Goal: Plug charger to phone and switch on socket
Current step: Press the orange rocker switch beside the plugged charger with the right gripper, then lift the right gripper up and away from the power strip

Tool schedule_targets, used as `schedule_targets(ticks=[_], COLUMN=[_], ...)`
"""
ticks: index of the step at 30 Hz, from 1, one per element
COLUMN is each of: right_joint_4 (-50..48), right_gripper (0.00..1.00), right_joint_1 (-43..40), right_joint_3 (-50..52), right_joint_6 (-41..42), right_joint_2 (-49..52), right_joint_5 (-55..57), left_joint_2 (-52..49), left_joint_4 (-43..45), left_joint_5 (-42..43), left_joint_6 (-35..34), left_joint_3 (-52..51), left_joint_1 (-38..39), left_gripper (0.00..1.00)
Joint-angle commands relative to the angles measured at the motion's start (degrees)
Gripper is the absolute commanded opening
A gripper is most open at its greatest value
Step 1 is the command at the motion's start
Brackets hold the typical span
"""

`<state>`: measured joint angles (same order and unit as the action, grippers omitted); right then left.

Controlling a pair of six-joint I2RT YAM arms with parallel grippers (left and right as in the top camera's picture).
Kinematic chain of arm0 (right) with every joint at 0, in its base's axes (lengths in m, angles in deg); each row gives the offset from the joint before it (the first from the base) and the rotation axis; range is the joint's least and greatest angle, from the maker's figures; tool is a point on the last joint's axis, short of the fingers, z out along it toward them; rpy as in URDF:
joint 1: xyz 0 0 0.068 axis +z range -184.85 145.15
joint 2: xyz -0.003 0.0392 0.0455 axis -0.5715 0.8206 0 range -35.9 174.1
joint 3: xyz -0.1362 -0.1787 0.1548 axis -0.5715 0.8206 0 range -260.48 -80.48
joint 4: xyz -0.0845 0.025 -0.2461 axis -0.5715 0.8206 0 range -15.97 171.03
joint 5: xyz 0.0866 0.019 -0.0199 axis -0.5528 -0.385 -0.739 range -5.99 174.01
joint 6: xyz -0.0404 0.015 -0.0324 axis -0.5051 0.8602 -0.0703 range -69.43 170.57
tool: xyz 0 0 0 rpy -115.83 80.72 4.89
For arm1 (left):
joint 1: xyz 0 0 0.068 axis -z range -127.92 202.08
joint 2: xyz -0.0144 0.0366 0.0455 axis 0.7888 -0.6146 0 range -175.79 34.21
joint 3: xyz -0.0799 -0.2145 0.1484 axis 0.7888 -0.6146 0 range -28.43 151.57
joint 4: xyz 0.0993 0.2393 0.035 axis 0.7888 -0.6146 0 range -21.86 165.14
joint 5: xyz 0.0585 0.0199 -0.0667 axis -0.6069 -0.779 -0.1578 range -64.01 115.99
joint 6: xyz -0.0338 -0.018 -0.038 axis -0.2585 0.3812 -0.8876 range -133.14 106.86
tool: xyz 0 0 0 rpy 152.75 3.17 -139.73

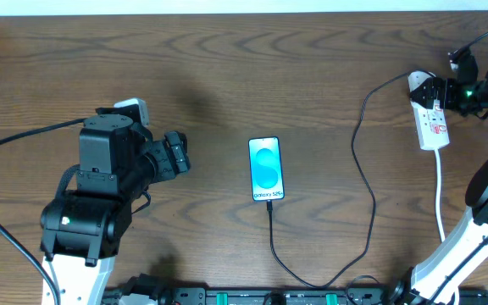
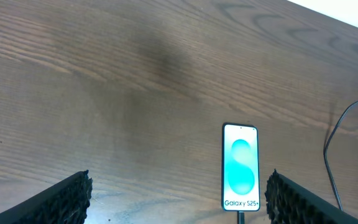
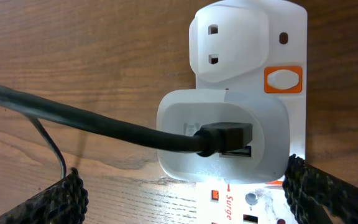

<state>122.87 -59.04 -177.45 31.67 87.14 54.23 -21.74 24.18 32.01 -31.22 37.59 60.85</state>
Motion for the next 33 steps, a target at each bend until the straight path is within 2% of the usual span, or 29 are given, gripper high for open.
schedule_targets(ticks=[1,19,29,33], right_joint_4=[0.68,-4.52,-4.68,-3.41], right_gripper=[0.99,0.99,0.99,0.99], right_joint_1=[0.63,0.68,0.31,-0.94], right_joint_3=[0.07,10.84,10.47,7.08], right_joint_6=[-0.87,-0.44,-0.37,4.74], right_joint_2=[0.85,0.85,0.83,0.37], right_joint_5=[-0.13,-3.82,-3.26,3.48], left_joint_2=[-0.15,-0.15,-0.15,-0.15], left_joint_4=[-0.04,-0.04,-0.02,-0.04], left_joint_5=[-0.7,-0.7,-0.72,-0.72], left_joint_6=[0.68,0.68,0.68,0.68], left_joint_3=[0.11,0.11,0.11,0.11], left_joint_1=[0.02,0.02,0.02,0.02], left_gripper=[0.89,0.89,0.89,0.89])
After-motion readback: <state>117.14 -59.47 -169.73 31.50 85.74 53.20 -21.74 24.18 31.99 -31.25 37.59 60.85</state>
